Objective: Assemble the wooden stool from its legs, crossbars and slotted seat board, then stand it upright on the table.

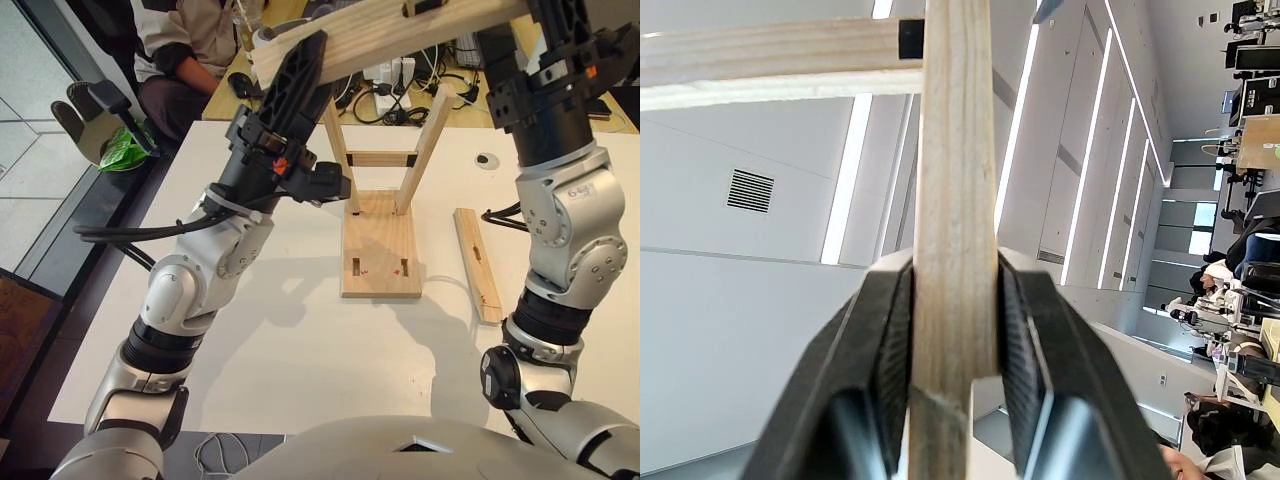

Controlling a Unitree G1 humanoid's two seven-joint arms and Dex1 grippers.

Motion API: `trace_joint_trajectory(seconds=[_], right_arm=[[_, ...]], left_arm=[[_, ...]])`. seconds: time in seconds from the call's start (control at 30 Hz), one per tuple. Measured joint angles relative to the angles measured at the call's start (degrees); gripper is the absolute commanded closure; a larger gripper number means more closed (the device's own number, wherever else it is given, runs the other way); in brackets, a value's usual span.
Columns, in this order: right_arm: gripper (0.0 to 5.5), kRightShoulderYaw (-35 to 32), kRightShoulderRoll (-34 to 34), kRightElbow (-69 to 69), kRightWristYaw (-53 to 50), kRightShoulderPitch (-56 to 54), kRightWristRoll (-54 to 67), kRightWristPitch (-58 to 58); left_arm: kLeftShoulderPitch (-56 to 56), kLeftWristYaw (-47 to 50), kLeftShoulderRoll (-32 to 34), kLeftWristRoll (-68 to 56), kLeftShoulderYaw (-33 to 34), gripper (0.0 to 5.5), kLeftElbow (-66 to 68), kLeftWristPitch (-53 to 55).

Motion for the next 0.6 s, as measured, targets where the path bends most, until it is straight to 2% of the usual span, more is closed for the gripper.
trace_joint_trajectory(seconds=[0.43,0.6], right_arm=[[4.49,0.2,0.0,1.6,0.1,0.3,-5.3,-2.6],[4.5,0.3,0.5,1.8,0.1,0.3,-6.5,-3.0]], left_arm=[[-2.0,1.4,1.7,6.2,1.9,4.48,5.2,-4.6],[-3.8,1.7,2.4,6.0,2.0,4.48,7.3,-6.8]])
